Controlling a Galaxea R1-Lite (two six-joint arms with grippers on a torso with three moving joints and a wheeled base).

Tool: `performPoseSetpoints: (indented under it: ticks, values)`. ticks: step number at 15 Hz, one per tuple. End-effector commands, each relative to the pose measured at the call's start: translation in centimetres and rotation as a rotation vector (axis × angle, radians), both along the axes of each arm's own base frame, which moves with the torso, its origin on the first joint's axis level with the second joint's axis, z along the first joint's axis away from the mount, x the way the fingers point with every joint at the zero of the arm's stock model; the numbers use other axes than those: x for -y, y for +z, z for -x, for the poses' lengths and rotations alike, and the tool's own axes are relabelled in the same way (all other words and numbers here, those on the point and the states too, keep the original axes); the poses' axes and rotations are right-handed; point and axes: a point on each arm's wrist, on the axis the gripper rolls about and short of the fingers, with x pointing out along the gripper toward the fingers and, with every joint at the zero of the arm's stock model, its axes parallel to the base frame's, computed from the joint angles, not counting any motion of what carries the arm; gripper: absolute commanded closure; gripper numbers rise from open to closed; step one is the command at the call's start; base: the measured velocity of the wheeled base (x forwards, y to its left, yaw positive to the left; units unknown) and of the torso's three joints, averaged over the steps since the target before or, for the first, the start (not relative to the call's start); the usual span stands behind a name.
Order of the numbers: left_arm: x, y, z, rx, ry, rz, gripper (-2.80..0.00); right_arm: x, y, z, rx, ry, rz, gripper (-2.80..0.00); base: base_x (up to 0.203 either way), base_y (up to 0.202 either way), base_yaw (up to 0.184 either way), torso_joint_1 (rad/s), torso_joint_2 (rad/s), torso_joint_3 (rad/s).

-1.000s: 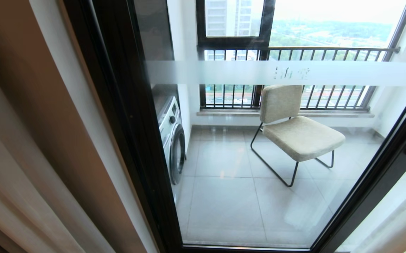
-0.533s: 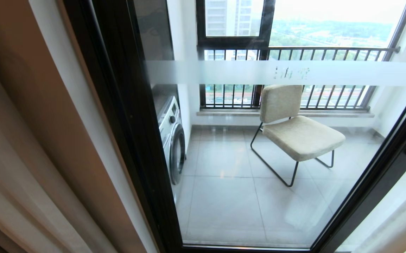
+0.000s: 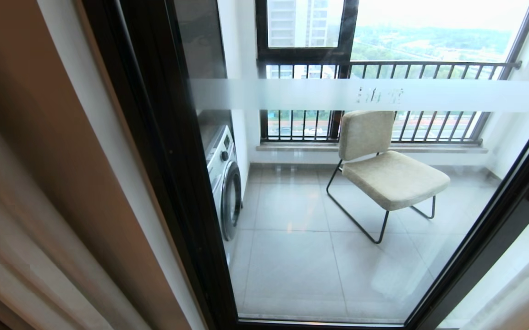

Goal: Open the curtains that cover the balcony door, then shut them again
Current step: Close the inner curtains on both sides

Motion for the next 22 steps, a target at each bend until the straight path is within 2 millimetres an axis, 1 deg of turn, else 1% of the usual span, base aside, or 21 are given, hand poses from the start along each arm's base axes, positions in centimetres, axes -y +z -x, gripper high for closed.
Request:
performPoseSetpoints:
  ticks: [1, 4, 7, 11, 14, 15, 16, 19, 22]
  values:
    - [-0.2, 0.6, 1.3, 0.026, 0.033, -0.012, -2.8, 0.0, 0.0, 0.0, 0.0, 0.0, 0.001, 0.0, 0.0, 0.0, 0.0, 0.0, 0.0, 0.0]
    - [-0.3, 0.9, 1.6, 0.035, 0.017, -0.021, -2.8, 0.0, 0.0, 0.0, 0.001, 0.0, 0.001, 0.0, 0.0, 0.0, 0.0, 0.0, 0.0, 0.0]
    - [-1.0, 0.8, 1.9, 0.022, -0.121, -0.038, -2.8, 0.0, 0.0, 0.0, 0.001, 0.0, 0.001, 0.0, 0.0, 0.0, 0.0, 0.0, 0.0, 0.0]
    - [-1.4, 0.3, 1.3, 0.022, -0.251, -0.012, -2.8, 0.0, 0.0, 0.0, 0.001, 0.0, 0.001, 0.0, 0.0, 0.0, 0.0, 0.0, 0.0, 0.0]
    - [-1.6, 0.1, 0.9, 0.021, -0.277, -0.013, -2.8, 0.0, 0.0, 0.0, 0.001, 0.0, 0.001, 0.0, 0.0, 0.0, 0.0, 0.0, 0.0, 0.0]
    - [-1.7, 0.1, 0.7, 0.03, -0.278, -0.021, -0.24, 0.0, 0.0, 0.0, -0.001, 0.0, 0.001, 0.0, 0.0, 0.0, 0.0, 0.0, 0.0, 0.0]
    - [-1.9, 0.1, 0.3, 0.045, -0.28, -0.034, 0.0, 0.0, 0.0, 0.0, 0.0, 0.0, 0.001, 0.0, 0.0, 0.0, 0.0, 0.0, 0.0, 0.0]
    - [-2.5, -0.2, -0.7, 0.071, -0.283, -0.058, 0.0, 0.0, 0.0, 0.0, -0.001, 0.0, 0.001, 0.0, 0.0, 0.0, 0.0, 0.0, 0.0, 0.0]
    - [-2.9, -0.4, -1.2, 0.102, -0.282, -0.07, 0.0, 0.0, 0.0, 0.0, 0.001, 0.0, 0.001, 0.0, 0.0, 0.0, 0.0, 0.0, 0.0, 0.0]
